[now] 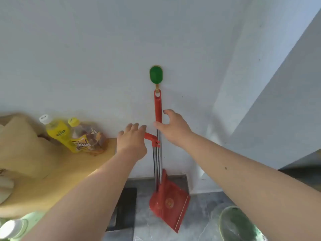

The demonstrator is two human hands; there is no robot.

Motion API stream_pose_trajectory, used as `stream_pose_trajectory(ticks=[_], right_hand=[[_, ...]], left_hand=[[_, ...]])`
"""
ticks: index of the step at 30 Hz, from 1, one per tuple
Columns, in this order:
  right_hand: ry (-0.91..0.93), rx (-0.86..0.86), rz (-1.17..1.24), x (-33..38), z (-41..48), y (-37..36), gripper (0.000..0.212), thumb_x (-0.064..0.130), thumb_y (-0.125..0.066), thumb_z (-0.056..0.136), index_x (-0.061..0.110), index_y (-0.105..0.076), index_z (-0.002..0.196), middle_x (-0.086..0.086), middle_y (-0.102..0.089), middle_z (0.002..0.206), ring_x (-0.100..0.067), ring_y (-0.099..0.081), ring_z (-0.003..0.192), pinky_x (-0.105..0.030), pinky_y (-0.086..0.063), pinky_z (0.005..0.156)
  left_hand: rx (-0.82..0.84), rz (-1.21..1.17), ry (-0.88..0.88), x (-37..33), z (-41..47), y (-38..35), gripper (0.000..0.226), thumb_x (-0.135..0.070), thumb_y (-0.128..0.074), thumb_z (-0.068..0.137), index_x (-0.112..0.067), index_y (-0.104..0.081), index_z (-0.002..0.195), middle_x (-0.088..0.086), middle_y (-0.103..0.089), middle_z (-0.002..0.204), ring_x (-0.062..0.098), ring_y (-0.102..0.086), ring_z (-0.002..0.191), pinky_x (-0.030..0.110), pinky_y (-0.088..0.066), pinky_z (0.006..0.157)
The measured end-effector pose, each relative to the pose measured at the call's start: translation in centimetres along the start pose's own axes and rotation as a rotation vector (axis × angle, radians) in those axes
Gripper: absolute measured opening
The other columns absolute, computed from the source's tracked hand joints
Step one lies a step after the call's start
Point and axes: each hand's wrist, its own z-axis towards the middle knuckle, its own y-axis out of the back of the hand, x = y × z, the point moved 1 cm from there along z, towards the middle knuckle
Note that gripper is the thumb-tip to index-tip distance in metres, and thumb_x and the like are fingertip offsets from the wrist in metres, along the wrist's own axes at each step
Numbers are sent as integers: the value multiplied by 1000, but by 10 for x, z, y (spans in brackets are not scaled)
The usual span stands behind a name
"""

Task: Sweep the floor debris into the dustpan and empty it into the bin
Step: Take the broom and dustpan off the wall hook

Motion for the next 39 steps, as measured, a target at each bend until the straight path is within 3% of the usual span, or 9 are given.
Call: stream_pose_trajectory(ticks=[3,6,9,16,24,33,35,39], right_hand=[[1,-58,-12,4,13,-15,57,56,-59,88,22,-51,133,2,-61,120,-18,-63,99,-34,-54,84],[-35,-98,5,7,21,-24,38,50,-53,95,19,-53,118,3,-61,100,-20,-64,87,-38,-55,74],[-10,-160,7,5,31,-23,29,44,-48,102,17,-56,109,2,-62,91,-22,-63,82,-39,-54,74],[31,-170,-17,3,36,-23,26,39,-49,104,14,-58,105,-2,-65,94,-24,-63,85,-40,-54,77],[75,-164,-23,14,32,-14,26,36,-47,104,14,-61,103,2,-64,88,-18,-62,80,-35,-50,72],[86,-158,-1,24,4,-17,24,36,-47,105,17,-60,104,1,-66,90,-18,-64,83,-34,-52,75],[95,-143,19,27,-8,-17,23,36,-47,105,17,-60,105,0,-67,92,-20,-65,86,-37,-54,79],[125,-107,87,31,-43,-16,18,36,-48,104,20,-56,106,3,-65,90,-19,-66,88,-40,-55,83]], left_hand=[[3,61,21,2,15,-14,72,-15,-65,85,-32,-36,150,1,-37,154,25,-26,145,46,-28,115],[7,91,4,3,26,-28,48,-14,-62,86,-32,-55,131,-2,-57,124,23,-47,122,40,-40,98],[-23,83,9,3,30,-36,37,-14,-61,87,-31,-57,120,-3,-58,103,23,-53,101,36,-40,83],[-25,112,-23,0,36,-48,52,-15,-58,90,-37,-48,136,1,-49,120,25,-45,113,38,-40,89],[-98,129,-72,9,30,-35,21,-24,-61,91,-32,-63,110,-1,-48,104,24,-44,100,37,-37,81],[-79,55,-124,17,-3,-28,15,-36,-58,95,-29,-61,108,-4,-53,104,22,-49,100,37,-41,87],[-29,-34,-105,19,-14,-26,15,-38,-57,92,-26,-59,99,-4,-55,98,21,-53,92,36,-47,82],[244,-255,-50,20,-39,-18,13,-32,-57,86,-21,-57,80,-2,-62,78,19,-60,71,33,-52,62]])
